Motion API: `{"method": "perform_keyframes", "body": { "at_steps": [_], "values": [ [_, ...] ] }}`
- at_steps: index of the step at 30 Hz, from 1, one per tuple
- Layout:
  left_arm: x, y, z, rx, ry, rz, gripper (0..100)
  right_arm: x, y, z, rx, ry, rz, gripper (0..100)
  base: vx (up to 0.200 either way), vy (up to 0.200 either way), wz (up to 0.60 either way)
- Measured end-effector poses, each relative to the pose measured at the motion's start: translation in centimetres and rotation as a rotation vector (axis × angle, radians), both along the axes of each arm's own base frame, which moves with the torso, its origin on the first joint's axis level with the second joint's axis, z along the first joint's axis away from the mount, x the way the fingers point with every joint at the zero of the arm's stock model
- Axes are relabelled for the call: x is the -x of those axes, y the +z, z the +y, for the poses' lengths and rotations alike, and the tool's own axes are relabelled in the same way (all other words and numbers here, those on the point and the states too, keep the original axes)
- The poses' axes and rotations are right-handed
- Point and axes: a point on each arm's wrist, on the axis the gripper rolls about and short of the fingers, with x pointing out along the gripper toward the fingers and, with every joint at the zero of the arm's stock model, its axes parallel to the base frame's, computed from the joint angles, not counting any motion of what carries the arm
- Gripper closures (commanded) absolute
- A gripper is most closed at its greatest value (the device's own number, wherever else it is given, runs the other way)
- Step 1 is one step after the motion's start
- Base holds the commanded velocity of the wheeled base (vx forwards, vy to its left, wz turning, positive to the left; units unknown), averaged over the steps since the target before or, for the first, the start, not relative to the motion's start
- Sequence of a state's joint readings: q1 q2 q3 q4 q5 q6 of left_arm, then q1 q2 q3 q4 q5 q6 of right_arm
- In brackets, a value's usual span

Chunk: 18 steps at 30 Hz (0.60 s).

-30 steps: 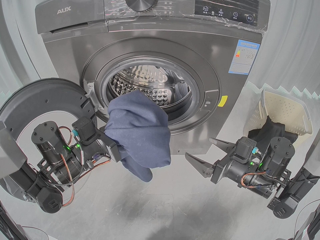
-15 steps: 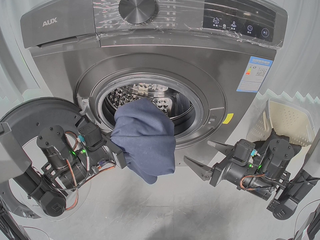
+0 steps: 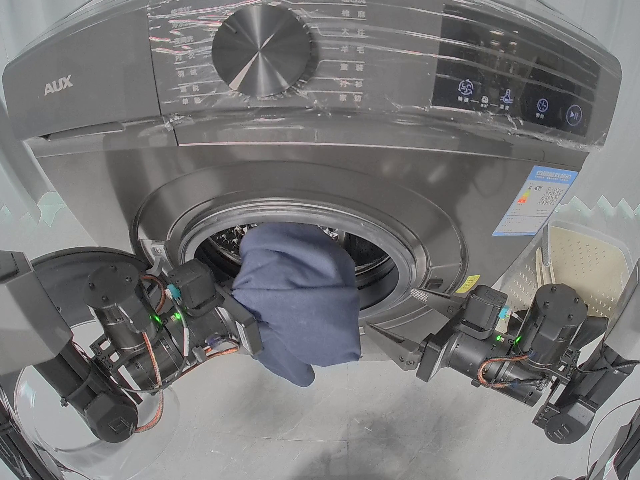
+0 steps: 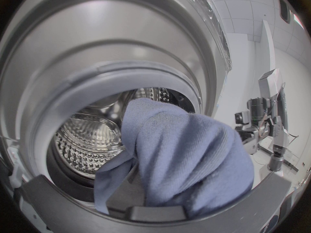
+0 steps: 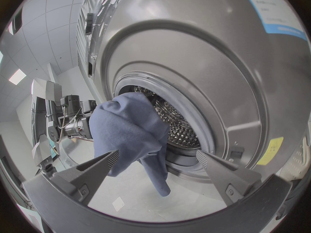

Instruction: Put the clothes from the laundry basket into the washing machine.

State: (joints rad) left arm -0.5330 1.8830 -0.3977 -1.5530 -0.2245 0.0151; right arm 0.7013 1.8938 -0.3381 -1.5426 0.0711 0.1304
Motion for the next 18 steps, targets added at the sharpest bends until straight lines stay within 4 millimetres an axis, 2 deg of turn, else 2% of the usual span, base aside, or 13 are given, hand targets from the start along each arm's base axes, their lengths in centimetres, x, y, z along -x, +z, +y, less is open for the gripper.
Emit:
{"method": "perform_keyframes", "body": {
  "at_steps": [6, 11, 18],
  "values": [
    [1.5, -1.2, -0.7, -0.033, -0.049, 0.055, 100, 0.3, 0.0, 0.3, 0.0, 0.014, 0.001, 0, 0.0, 0.0, 0.0],
    [1.9, -2.3, -0.8, -0.052, -0.047, 0.101, 100, 1.1, -0.1, 0.7, 0.004, 0.043, 0.008, 0, 0.0, 0.0, 0.0],
    [0.3, -3.7, -1.9, -0.065, -0.043, 0.126, 100, 2.4, -0.4, 0.8, 0.02, 0.078, 0.026, 0, 0.0, 0.0, 0.0]
  ]
}}
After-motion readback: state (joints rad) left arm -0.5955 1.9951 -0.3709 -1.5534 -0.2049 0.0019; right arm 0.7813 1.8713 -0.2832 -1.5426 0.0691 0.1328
